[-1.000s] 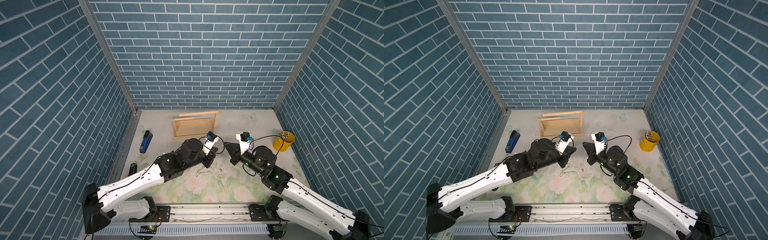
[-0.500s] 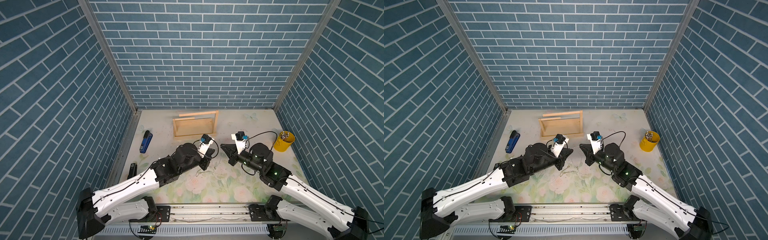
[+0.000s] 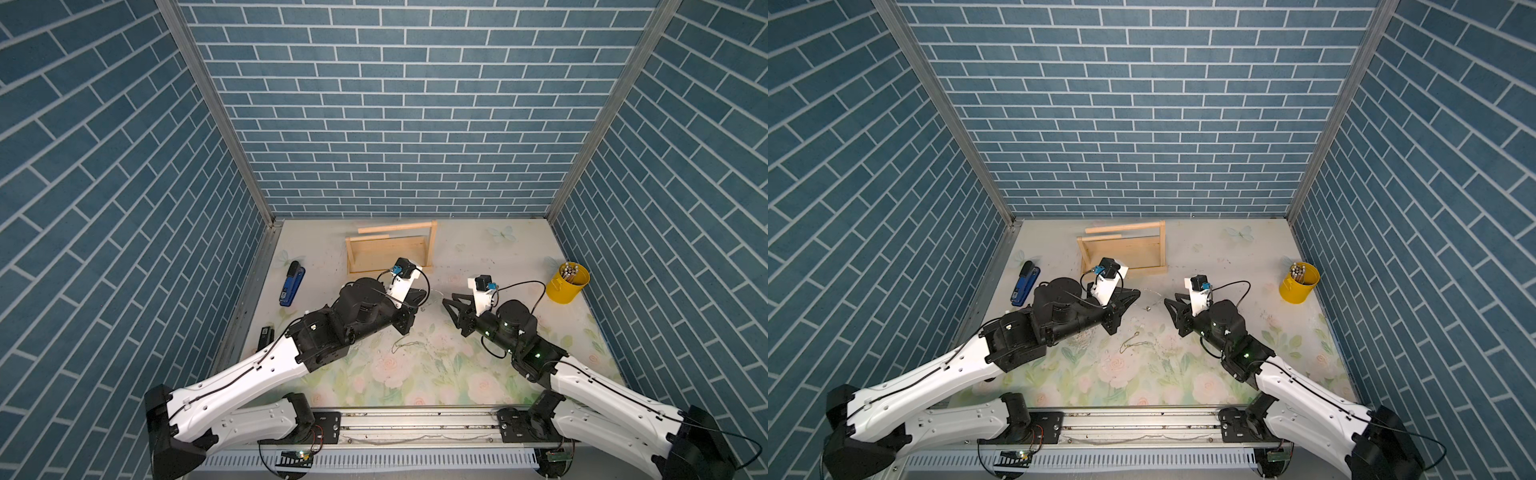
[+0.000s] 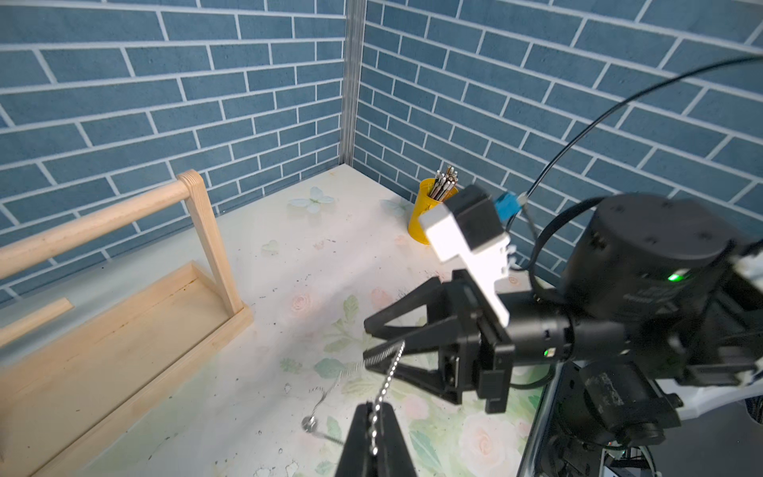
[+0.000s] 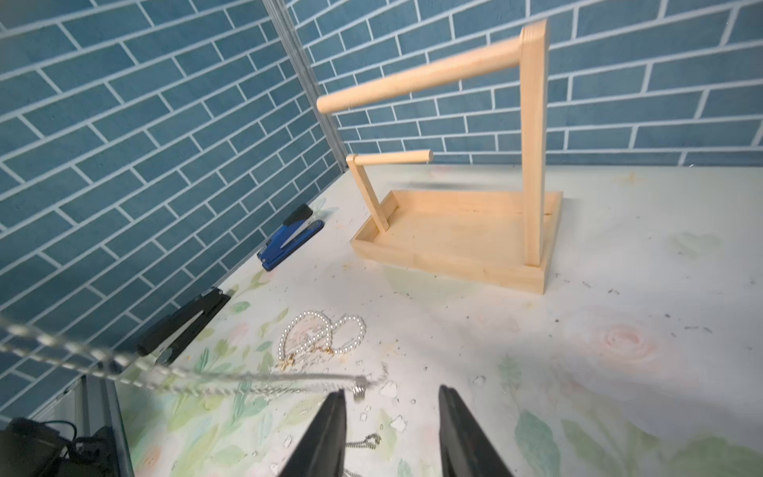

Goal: Hang the necklace on the jewelry display stand
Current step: Adjust the necklace.

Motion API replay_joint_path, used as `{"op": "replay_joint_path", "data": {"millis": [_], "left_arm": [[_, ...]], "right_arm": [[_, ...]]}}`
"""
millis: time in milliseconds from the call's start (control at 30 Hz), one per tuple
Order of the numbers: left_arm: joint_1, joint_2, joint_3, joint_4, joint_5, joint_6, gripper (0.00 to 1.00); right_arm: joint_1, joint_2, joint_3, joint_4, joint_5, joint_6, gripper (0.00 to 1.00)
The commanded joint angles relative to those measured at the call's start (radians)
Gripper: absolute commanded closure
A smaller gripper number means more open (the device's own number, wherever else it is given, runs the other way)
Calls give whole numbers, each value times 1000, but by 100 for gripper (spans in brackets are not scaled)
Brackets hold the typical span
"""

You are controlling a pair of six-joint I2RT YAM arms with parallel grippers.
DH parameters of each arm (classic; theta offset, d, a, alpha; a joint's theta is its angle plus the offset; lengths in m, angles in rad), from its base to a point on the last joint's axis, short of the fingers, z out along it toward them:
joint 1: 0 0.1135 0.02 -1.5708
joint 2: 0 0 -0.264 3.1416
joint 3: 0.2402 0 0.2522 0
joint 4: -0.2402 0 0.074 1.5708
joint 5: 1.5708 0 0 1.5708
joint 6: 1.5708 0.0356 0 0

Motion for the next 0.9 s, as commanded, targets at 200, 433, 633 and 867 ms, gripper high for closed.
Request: {"op": "replay_joint_path", "data": {"millis": [200, 433, 633, 867], "left_arm": [[4, 16, 65, -51, 9, -17, 100], [4, 36, 101, -57, 19, -23, 100], [4, 65, 135, -73, 32, -29, 100], [3, 87, 174, -77, 21, -53, 100]], "right_arm": [[1, 108, -45, 320, -171, 90, 48], [13, 129, -136, 499, -258, 142, 44], [20, 27, -238, 529, -225, 127, 41], [27, 58, -274, 600, -226, 121, 41]]}}
